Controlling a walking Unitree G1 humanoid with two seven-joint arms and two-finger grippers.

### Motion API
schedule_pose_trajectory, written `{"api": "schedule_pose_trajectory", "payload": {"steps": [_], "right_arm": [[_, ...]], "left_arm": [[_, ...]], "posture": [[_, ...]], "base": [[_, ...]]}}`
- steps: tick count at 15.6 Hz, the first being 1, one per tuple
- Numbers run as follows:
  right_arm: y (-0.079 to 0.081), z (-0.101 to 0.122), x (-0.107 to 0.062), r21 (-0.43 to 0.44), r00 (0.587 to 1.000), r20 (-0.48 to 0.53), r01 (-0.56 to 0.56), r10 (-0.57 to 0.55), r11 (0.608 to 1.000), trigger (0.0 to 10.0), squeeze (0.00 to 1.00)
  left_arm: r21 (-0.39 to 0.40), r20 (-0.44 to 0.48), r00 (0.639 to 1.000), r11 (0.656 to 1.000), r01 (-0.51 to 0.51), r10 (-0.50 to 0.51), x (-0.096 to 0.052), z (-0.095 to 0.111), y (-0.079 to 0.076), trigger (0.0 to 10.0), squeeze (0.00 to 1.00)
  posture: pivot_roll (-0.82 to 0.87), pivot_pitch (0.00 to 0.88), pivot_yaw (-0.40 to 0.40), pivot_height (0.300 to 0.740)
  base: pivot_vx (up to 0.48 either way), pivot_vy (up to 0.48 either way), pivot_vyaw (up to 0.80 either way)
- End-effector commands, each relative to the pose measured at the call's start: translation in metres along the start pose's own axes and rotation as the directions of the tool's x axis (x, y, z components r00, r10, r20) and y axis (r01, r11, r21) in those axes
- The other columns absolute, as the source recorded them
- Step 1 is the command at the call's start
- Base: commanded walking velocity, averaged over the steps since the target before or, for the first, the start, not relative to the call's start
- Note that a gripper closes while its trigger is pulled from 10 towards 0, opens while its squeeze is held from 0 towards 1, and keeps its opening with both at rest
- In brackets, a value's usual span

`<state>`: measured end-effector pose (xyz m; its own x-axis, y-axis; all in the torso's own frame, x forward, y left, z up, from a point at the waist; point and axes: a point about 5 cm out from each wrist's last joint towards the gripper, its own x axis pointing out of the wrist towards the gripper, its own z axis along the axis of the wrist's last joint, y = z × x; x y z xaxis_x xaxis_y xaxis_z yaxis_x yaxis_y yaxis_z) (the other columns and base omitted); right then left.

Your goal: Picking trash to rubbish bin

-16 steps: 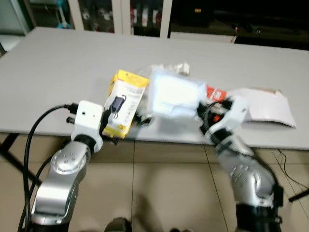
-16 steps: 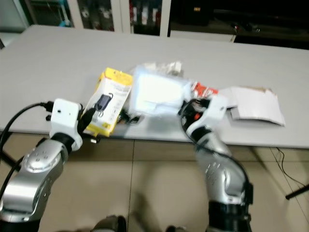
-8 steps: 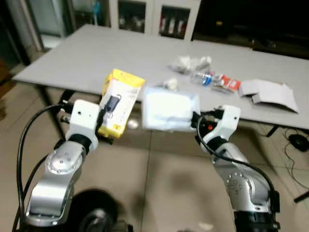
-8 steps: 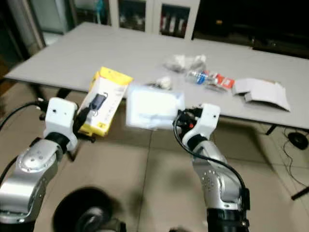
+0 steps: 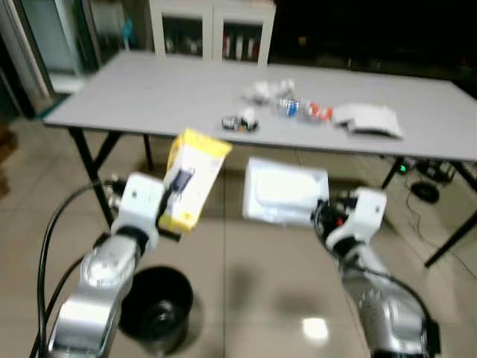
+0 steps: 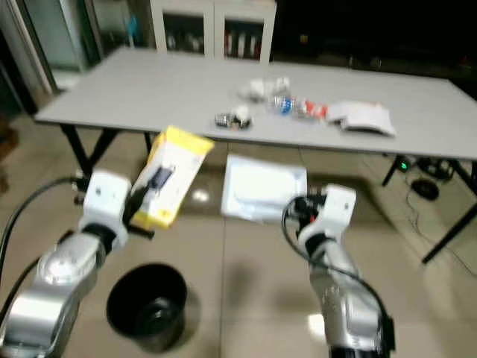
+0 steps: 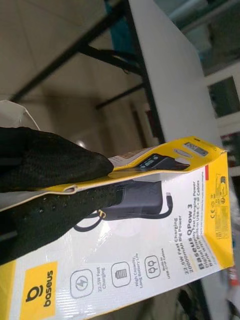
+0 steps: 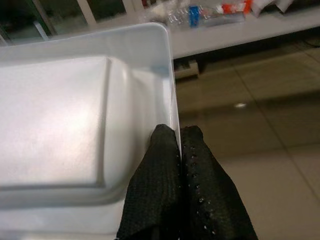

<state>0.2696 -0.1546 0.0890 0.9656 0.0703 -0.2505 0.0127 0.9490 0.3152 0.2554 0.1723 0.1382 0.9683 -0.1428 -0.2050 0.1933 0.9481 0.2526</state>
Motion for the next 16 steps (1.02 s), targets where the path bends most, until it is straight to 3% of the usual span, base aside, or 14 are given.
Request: {"api": "schedule_pose_trajectory", "payload": {"steps": [1,2,6,13,16], "right_arm": [[-0.011,-0.014,-0.001,-0.024,0.998,-0.046,0.049,-0.050,0.998,10.0,0.00],[-0.016,-0.028,-0.001,-0.047,0.993,-0.089,0.076,-0.080,0.996,10.0,0.00],[-0.017,-0.038,0.001,-0.069,0.989,-0.118,0.078,-0.086,0.995,10.0,0.00],[-0.018,-0.062,0.004,-0.115,0.979,-0.185,0.062,-0.083,0.991,10.0,0.00],[-0.018,-0.067,0.006,-0.085,0.977,-0.194,0.067,-0.083,0.994,10.0,0.00]], "left_arm": [[0.013,-0.018,1.000,1.000,0.022,-0.022,0.001,-0.007,-0.005,10.0,0.00],[0.024,-0.054,0.998,0.999,0.032,-0.031,0.000,-0.019,-0.007,10.0,0.00],[0.027,-0.081,0.997,1.000,0.012,-0.010,-0.002,-0.032,-0.007,10.0,0.00],[0.043,-0.103,0.995,0.999,-0.004,0.008,-0.003,-0.043,-0.007,10.0,0.00],[0.052,-0.101,0.995,0.999,-0.004,0.009,-0.003,-0.044,-0.005,10.0,0.00]], "posture": [[0.03,0.000,-0.047,0.740],[0.03,0.000,-0.047,0.740],[0.03,0.000,-0.059,0.740],[0.04,0.000,-0.079,0.740],[0.05,0.000,-0.080,0.740]], "base": [[0.000,0.000,0.00],[0.000,0.000,0.00],[0.000,0.000,0.00],[0.000,0.453,0.00],[0.000,0.480,-0.16]]}}
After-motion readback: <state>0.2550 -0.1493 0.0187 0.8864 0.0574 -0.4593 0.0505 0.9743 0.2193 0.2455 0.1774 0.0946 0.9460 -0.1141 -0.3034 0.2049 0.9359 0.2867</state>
